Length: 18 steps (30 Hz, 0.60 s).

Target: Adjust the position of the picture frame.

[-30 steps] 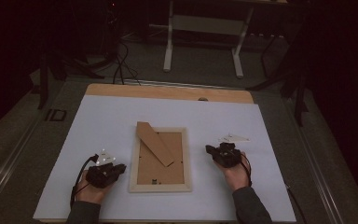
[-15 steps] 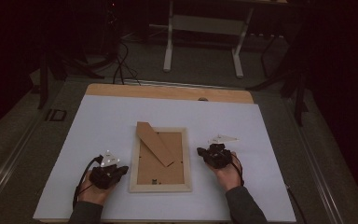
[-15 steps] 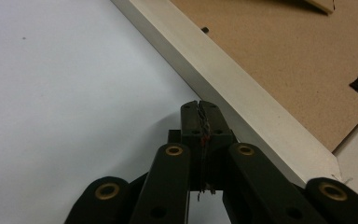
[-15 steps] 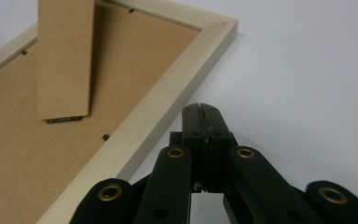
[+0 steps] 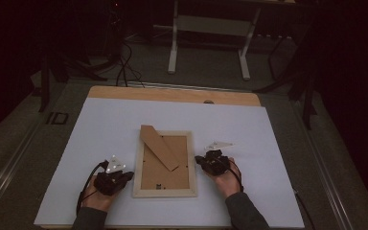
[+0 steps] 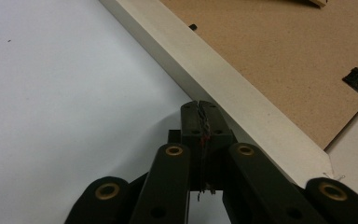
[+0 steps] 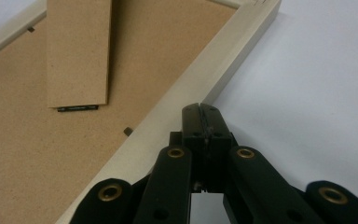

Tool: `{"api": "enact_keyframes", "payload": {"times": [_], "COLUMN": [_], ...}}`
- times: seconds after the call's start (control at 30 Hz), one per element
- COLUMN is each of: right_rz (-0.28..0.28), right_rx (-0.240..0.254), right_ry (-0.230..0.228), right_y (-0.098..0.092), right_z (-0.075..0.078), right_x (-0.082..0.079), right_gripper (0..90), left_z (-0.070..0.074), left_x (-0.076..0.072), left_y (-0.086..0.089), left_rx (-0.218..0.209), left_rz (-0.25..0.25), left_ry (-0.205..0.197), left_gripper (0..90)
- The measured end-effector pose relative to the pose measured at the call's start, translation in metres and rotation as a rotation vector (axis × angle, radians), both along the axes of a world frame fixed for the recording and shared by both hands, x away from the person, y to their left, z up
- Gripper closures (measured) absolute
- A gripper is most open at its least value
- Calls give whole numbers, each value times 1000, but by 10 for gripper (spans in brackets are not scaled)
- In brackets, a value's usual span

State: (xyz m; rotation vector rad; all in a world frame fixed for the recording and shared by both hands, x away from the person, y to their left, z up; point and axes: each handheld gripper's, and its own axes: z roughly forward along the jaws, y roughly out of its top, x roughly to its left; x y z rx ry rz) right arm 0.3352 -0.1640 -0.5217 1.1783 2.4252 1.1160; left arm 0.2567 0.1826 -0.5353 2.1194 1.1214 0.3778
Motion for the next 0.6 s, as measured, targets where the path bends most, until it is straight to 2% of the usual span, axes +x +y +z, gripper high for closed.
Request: {"api": "enact_keyframes", "payload": {"times": [0.23,0.6], "right_rz": [-4,-9], "right_rx": [-10,-6], "right_ry": [24,55], "right_y": [2,2], "right_z": [-7,-6], "right_x": [0,3], "right_gripper": [900,900], "left_z": [0,0], "left_x": [-1,-2], "left_y": [-2,-2], "left_rx": [-2,7], "left_rz": [-5,-10], "left_ry": [-3,-11], "left_gripper": [900,900]}}
